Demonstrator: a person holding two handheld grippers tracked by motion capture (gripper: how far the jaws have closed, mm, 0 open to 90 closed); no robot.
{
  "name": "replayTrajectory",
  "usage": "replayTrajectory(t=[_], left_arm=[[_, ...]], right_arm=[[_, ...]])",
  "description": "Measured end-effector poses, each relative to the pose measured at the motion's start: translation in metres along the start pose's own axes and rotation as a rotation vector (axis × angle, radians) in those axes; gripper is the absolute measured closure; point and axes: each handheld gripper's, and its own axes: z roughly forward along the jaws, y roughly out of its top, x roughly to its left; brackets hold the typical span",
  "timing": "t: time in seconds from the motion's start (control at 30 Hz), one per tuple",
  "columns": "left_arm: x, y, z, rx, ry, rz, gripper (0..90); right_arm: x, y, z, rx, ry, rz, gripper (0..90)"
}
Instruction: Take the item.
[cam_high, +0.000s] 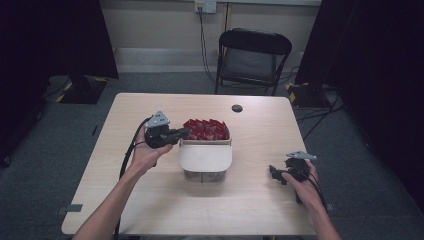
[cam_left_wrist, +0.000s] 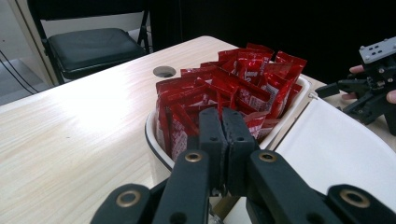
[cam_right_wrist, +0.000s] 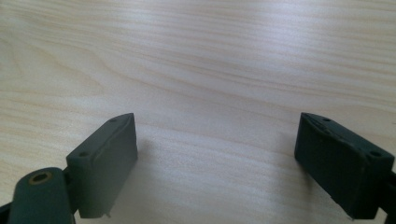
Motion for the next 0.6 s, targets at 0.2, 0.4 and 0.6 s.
replayTrajectory(t=[0.2, 0.4, 0.6], left_arm=[[0.0023, -0.0010, -0.0004, -0.005, -0.012, -0.056, 89.1], [0.0029, -0.0005, -0.0002, -0.001, -0.023, -0.088, 89.1], [0.0045, 0.0010, -0.0037, -0.017, -0.038, -0.100, 89.2]], right_arm=[[0.0001, 0.0000, 0.0000, 0.000, 0.000, 0.000, 12.6], [0.0000, 0.0000, 0.0000, 0.000, 0.000, 0.000, 12.6], [0.0000, 0.0000, -0.0001, 0.000, 0.001, 0.000, 12.6]])
